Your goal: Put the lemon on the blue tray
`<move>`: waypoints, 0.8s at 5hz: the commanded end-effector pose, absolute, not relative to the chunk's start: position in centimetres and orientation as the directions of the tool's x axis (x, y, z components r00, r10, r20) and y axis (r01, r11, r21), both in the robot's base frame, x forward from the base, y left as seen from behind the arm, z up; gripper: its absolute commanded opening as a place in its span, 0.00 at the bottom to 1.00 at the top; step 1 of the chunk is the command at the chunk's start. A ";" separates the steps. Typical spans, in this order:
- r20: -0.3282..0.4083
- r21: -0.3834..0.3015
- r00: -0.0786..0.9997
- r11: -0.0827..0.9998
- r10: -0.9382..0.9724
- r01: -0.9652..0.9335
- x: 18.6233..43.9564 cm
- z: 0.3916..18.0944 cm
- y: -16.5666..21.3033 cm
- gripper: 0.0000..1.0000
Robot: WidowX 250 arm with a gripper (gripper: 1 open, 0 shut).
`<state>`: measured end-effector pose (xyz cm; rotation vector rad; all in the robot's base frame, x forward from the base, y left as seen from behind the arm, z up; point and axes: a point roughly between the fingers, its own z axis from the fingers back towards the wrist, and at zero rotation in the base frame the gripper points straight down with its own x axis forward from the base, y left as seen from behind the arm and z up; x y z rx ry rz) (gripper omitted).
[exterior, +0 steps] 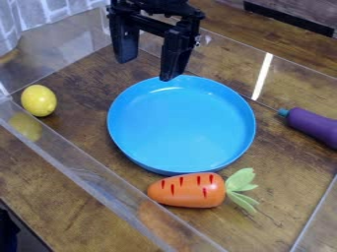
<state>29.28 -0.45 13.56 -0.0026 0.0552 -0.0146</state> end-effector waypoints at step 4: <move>-0.111 -0.007 0.984 0.990 -0.142 0.142 28.8 11.5 1.1 1.00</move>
